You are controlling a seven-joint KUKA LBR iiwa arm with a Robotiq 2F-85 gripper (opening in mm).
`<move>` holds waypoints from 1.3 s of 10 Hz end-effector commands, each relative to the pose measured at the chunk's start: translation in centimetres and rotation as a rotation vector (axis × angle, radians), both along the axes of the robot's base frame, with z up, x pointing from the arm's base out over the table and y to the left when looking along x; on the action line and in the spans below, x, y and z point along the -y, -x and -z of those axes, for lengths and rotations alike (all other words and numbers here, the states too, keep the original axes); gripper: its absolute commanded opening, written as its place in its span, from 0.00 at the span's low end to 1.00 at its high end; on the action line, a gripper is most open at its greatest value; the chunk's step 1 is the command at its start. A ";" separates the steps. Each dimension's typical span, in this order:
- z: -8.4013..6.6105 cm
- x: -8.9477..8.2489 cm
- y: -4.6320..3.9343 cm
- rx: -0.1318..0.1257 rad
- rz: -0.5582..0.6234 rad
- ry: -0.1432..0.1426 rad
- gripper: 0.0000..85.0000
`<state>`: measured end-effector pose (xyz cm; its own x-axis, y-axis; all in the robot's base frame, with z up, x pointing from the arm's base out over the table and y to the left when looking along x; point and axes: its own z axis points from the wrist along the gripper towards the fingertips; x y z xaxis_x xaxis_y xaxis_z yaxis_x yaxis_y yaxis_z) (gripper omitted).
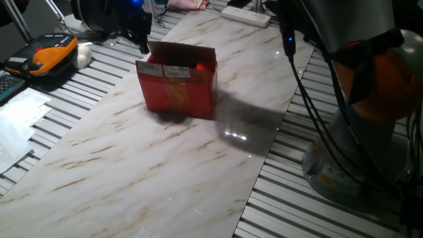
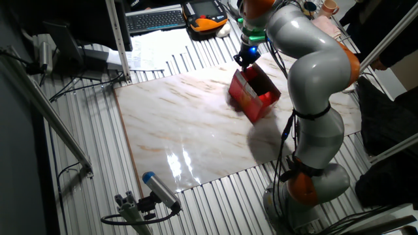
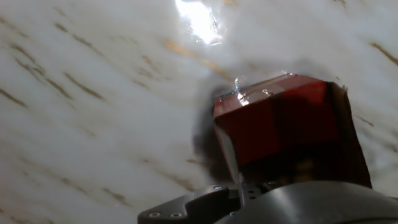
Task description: Cover the box
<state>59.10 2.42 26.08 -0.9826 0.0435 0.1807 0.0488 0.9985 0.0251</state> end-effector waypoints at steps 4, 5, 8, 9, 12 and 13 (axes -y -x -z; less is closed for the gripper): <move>1.9 -1.6 1.36 0.057 -0.004 0.060 0.00; 2.5 -0.8 1.29 0.065 -0.019 0.047 0.00; 5.3 1.2 1.24 0.116 -0.041 0.011 0.00; 5.6 1.3 1.13 0.121 -0.044 0.010 0.00; 5.0 1.5 0.85 0.116 -0.049 0.012 0.00; 4.8 1.6 0.63 0.113 -0.052 0.012 0.00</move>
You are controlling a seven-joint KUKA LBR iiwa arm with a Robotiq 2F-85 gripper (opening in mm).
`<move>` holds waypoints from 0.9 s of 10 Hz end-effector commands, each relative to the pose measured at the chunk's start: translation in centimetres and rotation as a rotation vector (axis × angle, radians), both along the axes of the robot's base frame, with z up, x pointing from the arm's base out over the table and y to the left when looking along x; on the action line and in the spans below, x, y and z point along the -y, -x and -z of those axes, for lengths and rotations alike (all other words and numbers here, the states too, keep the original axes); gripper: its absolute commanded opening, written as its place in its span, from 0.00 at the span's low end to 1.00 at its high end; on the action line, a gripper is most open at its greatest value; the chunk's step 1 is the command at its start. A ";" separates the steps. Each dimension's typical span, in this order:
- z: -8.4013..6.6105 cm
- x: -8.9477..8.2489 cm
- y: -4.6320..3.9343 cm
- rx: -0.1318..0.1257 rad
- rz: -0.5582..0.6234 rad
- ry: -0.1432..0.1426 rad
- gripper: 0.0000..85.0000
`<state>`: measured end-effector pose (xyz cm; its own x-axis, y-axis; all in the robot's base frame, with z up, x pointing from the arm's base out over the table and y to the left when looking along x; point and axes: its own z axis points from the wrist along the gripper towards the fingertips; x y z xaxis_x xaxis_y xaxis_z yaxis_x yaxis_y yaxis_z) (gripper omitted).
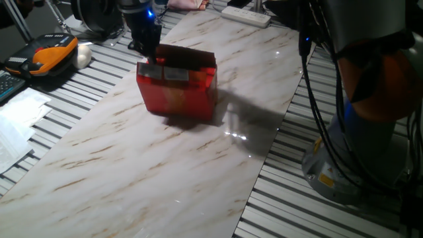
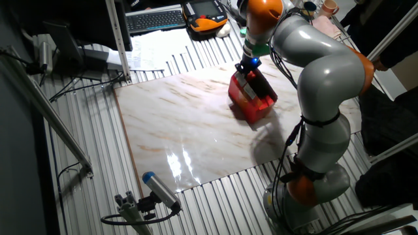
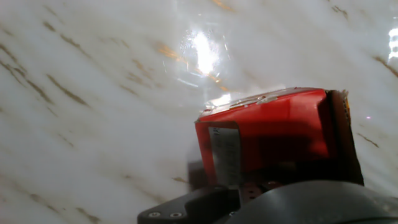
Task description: Cover the box
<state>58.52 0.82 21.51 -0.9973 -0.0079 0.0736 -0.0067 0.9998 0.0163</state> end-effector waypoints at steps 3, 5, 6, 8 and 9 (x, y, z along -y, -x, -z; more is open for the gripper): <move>-3.2 -0.7 -0.91 -0.061 0.025 -0.019 0.00; -3.4 -2.4 -0.80 -0.060 0.043 0.012 0.00; -2.6 -2.9 -0.41 -0.042 0.044 0.029 0.00; -0.9 -2.1 0.06 -0.007 0.027 0.022 0.00; -0.2 -1.5 -0.06 0.005 0.014 0.016 0.00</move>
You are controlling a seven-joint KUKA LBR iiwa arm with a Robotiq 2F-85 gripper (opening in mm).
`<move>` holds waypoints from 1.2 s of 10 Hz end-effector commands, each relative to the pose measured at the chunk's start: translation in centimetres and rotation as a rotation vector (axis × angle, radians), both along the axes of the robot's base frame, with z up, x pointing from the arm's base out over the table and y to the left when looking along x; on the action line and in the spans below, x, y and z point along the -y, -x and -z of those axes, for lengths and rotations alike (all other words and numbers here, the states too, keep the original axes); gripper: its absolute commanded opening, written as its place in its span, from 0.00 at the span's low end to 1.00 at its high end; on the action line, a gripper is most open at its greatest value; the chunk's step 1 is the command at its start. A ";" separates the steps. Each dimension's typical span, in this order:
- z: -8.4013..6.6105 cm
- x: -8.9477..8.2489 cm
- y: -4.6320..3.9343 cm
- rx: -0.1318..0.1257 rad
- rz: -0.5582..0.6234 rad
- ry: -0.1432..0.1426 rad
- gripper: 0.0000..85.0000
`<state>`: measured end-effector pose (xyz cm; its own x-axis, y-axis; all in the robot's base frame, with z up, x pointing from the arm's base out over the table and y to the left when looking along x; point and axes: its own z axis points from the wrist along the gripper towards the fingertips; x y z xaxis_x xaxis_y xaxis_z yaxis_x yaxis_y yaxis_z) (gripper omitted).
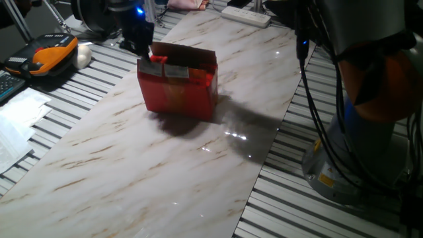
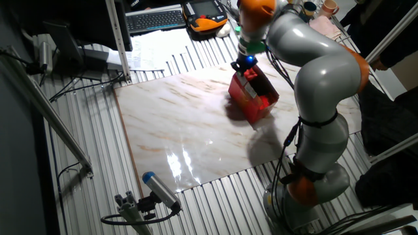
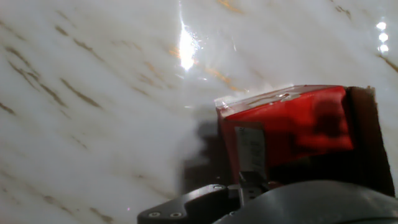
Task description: Cover the box
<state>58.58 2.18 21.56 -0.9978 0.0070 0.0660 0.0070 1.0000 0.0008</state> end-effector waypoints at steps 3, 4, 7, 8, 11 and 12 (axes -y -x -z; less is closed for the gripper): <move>1.8 0.6 -0.19 0.030 -0.010 -0.016 0.00; 2.3 0.8 -0.23 0.036 -0.014 -0.016 0.00; 3.7 0.9 -0.38 0.054 -0.025 -0.016 0.00; 4.2 0.7 -0.38 0.065 -0.027 -0.007 0.00; 5.6 0.4 -0.49 0.082 -0.027 -0.018 0.00; 5.8 0.5 -0.53 0.088 -0.030 -0.015 0.00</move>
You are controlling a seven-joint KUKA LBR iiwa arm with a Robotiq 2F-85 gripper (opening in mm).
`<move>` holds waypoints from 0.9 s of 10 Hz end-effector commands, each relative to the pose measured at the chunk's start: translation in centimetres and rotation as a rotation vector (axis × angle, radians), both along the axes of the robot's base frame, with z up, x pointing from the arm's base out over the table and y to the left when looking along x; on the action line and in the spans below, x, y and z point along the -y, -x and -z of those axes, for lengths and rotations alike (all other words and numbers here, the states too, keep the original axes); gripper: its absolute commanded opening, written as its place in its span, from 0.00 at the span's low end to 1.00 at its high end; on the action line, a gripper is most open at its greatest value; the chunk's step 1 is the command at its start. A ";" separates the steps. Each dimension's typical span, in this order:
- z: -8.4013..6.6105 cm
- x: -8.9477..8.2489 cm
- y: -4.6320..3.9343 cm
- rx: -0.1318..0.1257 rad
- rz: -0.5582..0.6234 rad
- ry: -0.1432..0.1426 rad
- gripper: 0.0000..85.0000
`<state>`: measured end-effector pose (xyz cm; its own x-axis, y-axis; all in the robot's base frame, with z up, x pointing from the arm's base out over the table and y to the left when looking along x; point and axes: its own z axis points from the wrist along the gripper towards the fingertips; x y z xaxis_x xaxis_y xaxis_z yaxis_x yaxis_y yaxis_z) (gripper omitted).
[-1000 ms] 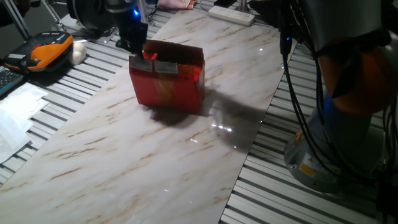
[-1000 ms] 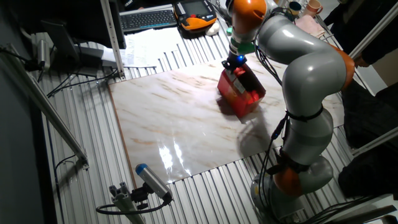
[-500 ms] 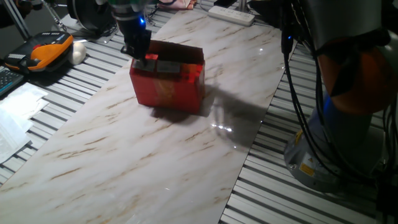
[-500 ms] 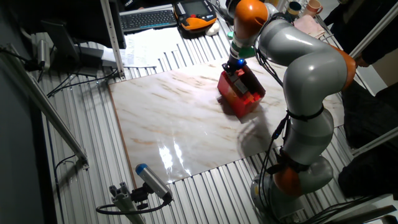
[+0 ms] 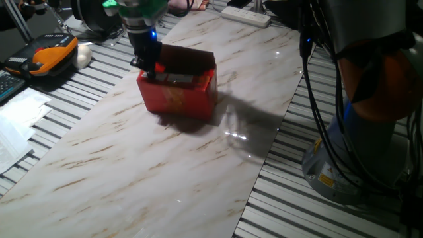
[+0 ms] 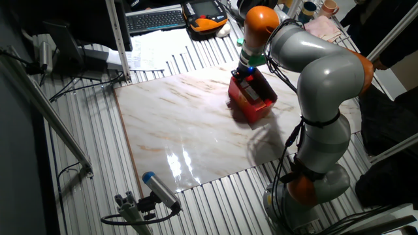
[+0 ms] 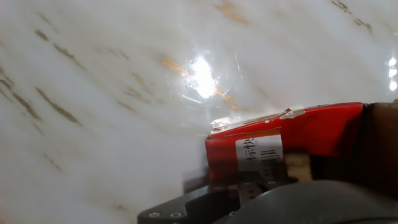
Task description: Cover the box
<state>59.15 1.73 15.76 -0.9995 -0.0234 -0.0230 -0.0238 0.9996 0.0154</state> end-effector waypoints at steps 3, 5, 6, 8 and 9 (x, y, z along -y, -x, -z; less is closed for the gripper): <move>0.9 0.0 -0.10 0.008 -0.007 -0.009 0.00; 1.2 0.0 -0.14 0.015 -0.010 -0.010 0.00; 0.8 0.0 -0.12 0.009 -0.010 -0.014 0.00; -1.4 0.4 -0.15 -0.024 0.001 -0.033 0.00; -3.1 0.9 -0.25 -0.048 0.001 -0.036 0.00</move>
